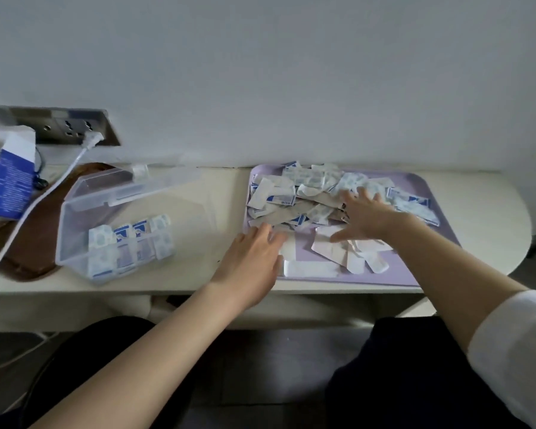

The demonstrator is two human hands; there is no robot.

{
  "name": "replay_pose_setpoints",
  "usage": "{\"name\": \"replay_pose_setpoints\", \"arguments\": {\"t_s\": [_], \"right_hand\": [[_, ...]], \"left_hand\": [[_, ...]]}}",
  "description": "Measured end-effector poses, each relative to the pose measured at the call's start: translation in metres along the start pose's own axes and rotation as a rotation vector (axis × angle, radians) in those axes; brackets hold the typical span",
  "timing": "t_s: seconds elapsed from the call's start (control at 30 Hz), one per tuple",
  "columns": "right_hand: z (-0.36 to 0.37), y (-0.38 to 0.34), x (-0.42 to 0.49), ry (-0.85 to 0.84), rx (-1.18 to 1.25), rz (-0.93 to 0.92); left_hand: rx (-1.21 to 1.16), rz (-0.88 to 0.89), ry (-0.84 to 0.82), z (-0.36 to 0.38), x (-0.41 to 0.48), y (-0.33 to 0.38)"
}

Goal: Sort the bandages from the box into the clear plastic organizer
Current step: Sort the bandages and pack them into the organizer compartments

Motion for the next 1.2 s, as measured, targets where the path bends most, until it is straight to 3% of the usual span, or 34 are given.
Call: {"name": "replay_pose_setpoints", "arguments": {"t_s": [0.43, 0.73, 1.03, 1.2], "right_hand": [[-0.002, 0.043, -0.005, 0.33, 0.104, -0.085], [-0.004, -0.009, -0.021, 0.43, -0.078, -0.241], [0.002, -0.049, -0.037, 0.504, 0.108, -0.408], [0.005, -0.059, -0.041, 0.426, 0.173, -0.41]], "left_hand": [[0.059, -0.042, -0.125, 0.026, 0.031, 0.03], [-0.015, -0.085, -0.192, 0.017, 0.034, 0.029], [-0.252, -0.25, -0.014, 0.007, 0.032, 0.026], [-0.499, -0.328, 0.034, 0.007, 0.038, 0.019]]}}
Point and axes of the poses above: each hand's wrist, its own x-axis towards the middle knuckle, its own z-axis out of the palm, y = z × x, the point moved 3 cm from there along x, towards the middle knuckle, and after that the axes turned 9 degrees about -z, right-handed, at the moved point
